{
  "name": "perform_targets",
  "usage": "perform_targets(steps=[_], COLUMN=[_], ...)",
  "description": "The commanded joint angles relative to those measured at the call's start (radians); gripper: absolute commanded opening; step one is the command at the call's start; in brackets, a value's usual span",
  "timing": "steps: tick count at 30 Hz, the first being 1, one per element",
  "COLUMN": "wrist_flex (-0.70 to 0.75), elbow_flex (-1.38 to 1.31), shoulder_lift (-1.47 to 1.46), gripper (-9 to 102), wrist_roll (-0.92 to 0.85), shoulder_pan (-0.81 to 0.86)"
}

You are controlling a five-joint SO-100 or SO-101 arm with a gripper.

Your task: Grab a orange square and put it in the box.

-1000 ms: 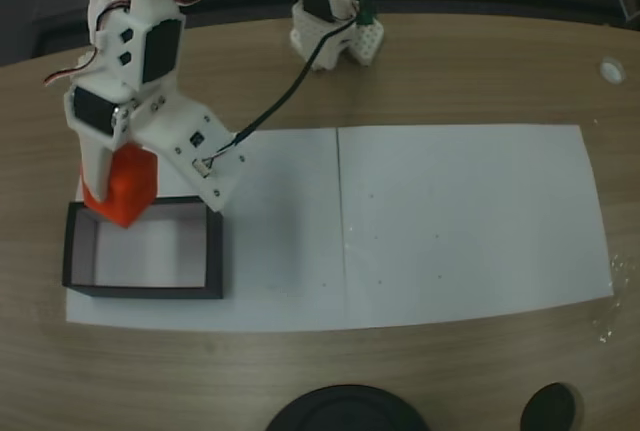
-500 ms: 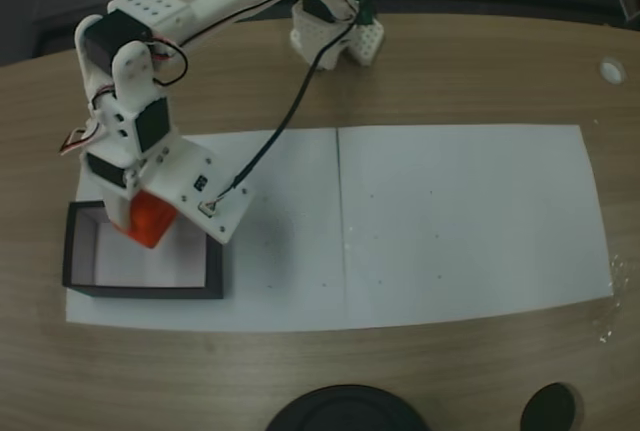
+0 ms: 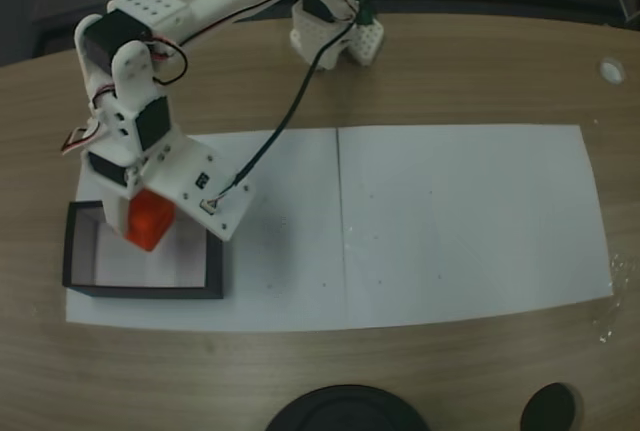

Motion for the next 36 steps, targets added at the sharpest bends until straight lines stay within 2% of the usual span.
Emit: perform_targets(steps=[1, 3, 8, 19, 21, 24, 25, 27, 31, 36], wrist_flex=[0.006, 0.011, 0.012, 0.012, 0.015, 0.06, 0.075, 0.129, 0.135, 0.133], elbow_flex=[-0.071, -0.069, -0.069, -0.067, -0.063, -0.069, -0.067, -0.06, -0.046, 0.083], shoulder_lift=[0.034, 0.034, 0.034, 0.034, 0.034, 0.034, 0.034, 0.034, 0.071, 0.261], gripper=[19, 19, 26, 25, 19, 2, -1, 0, 0, 0], wrist_roll=[0.002, 0.008, 0.031, 0.02, 0.02, 0.018, 0.012, -0.017, -0.02, -0.02], shoulder_pan=[-0.018, -0.025, -0.028, -0.029, -0.029, -0.046, -0.06, -0.089, -0.126, -0.227])
